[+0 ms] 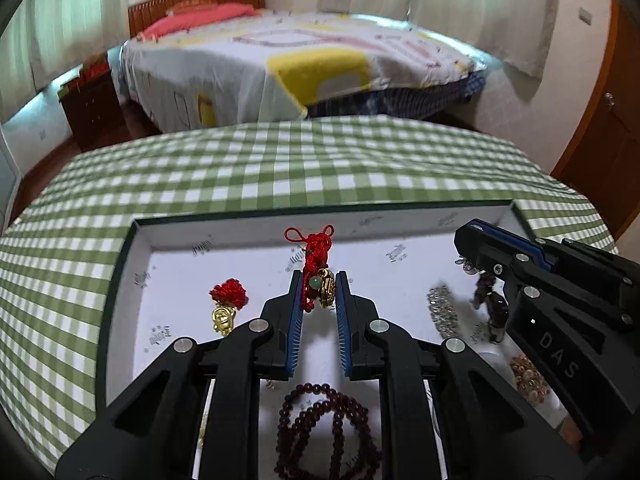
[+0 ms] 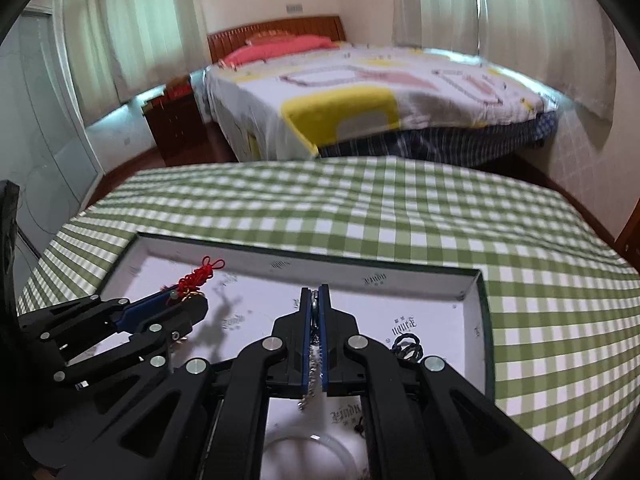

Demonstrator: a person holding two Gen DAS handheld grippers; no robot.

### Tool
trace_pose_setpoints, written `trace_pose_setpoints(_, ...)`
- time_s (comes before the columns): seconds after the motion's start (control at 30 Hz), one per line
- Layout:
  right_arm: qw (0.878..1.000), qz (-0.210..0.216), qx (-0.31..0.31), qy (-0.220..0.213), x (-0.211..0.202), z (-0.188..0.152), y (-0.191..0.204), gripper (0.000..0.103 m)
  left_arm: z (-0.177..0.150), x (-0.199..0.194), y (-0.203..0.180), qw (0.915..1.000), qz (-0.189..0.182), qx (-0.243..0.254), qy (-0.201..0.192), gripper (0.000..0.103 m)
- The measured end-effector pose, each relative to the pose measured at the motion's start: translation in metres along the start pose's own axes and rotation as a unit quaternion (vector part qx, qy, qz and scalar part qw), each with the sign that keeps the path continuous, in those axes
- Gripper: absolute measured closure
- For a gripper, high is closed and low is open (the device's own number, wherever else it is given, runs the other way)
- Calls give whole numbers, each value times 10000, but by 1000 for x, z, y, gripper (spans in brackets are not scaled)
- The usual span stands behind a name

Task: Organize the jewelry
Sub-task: 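Lower the tassel into the box with the left tool while the right releases the ring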

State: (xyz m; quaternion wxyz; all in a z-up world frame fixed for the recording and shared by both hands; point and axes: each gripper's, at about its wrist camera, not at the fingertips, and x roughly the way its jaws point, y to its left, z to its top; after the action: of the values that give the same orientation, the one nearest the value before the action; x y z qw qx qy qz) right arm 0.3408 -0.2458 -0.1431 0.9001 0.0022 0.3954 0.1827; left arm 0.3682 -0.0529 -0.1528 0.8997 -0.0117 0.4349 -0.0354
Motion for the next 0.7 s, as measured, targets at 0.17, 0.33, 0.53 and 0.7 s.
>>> trace_pose_setpoints(0.17,9992,-11,72,391,19,7,-6,99,8,16,-3,9996,128,119,239,87)
trace_pose_setpoints(0.33,9981,-67,44,615,29,10,-8,99,12,25,-2,9990,177,116,395,87)
trace_pose_setpoints(0.53,9970,-83,37,765,36,10,-11,99,11,29,2,9986,190,18,493,79)
trace_pose_setpoints(0.7,9972,-140,24,737,34,10,-10,88,12,27,2,9988,228,24,441,58)
